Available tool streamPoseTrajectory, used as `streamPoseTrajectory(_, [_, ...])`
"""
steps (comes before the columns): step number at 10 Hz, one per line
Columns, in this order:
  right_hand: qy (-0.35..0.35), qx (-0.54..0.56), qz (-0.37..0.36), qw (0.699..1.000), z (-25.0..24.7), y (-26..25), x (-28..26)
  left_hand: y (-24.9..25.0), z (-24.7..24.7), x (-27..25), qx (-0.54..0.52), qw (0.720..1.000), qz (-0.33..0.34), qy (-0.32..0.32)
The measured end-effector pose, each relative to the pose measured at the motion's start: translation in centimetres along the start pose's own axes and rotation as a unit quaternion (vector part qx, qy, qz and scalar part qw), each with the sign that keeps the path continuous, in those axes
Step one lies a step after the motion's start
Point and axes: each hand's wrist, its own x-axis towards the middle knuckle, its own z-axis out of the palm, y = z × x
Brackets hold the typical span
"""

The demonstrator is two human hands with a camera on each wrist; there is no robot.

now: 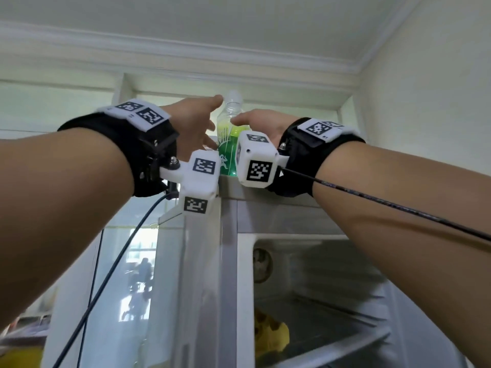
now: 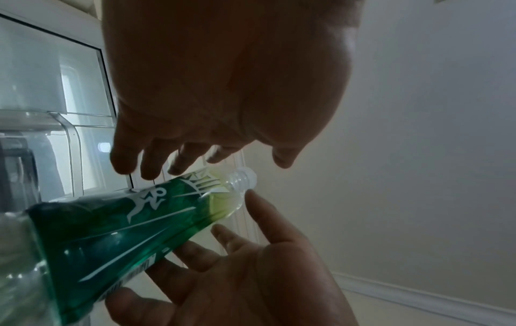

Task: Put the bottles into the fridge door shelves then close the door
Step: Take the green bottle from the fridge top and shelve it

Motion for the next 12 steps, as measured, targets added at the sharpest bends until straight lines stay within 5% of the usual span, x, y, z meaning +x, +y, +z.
streamPoseTrajectory(2, [0.01,-0.035,-0.051,0.998,-0.3,0.0,0.3,1.1,0.3,-1.5,-0.006,0.999,0.014,-0.037])
streamPoseTrajectory(5, [0.068,0.061,-0.151,0.984,-3.8,-1.9,-5.7,5.3,4.8,-6.1,0.003,0.985,0.17,-0.019])
streamPoseTrajectory(6, [0.163,0.032,-0.137,0.977,-6.1,-2.2,-8.9,5.6,8.0,-7.7,-0.03,0.979,0.201,-0.01])
streamPoseTrajectory(7, [0.186,0.075,-0.141,0.969,-8.4,-1.2,-13.1,5.8,12.0,-9.2,-0.017,0.97,0.24,0.036])
streamPoseTrajectory(8, [0.198,0.106,-0.152,0.962,-10.8,0.8,-17.9,5.4,16.8,-11.1,-0.123,0.96,0.251,0.032])
streamPoseTrajectory(10, [0.216,0.152,-0.18,0.948,-15.5,5.1,-24.8,3.5,26.5,-13.8,-0.23,0.938,0.254,-0.041])
streamPoseTrajectory(12, [0.28,0.072,-0.151,0.945,-20.9,9.3,-31.8,1.5,36.3,-18.4,-0.369,0.903,0.195,-0.098])
